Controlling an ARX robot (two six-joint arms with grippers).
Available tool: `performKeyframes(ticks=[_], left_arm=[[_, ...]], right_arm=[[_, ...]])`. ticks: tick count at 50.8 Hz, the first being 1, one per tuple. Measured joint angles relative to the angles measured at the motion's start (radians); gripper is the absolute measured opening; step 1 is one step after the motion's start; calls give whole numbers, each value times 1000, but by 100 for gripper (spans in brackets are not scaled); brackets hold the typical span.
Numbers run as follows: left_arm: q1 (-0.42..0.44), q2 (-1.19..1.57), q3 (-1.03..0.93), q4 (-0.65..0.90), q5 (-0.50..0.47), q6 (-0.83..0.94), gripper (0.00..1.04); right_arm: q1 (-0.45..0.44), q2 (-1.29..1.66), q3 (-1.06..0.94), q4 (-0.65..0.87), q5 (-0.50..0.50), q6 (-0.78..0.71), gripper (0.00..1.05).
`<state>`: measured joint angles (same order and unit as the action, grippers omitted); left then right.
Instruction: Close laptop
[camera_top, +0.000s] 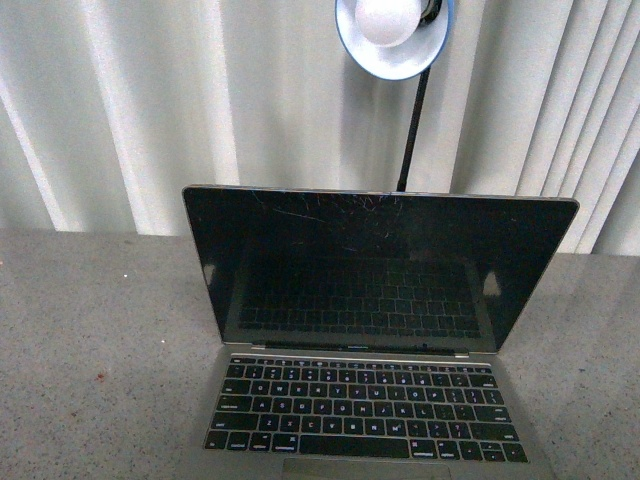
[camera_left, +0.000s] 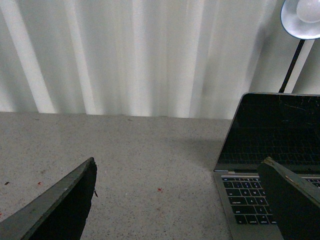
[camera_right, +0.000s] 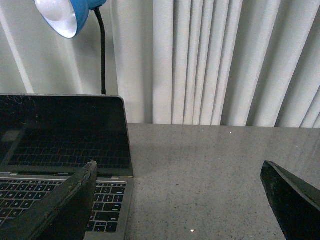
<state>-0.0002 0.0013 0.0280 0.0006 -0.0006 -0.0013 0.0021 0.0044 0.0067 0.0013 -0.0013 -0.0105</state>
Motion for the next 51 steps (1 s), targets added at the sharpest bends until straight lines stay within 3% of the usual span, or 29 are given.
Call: performKeyframes(ticks=[51], left_arm=[[0, 0, 0, 0, 0, 0, 98]], right_arm=[[0, 0, 0, 0, 0, 0, 97]])
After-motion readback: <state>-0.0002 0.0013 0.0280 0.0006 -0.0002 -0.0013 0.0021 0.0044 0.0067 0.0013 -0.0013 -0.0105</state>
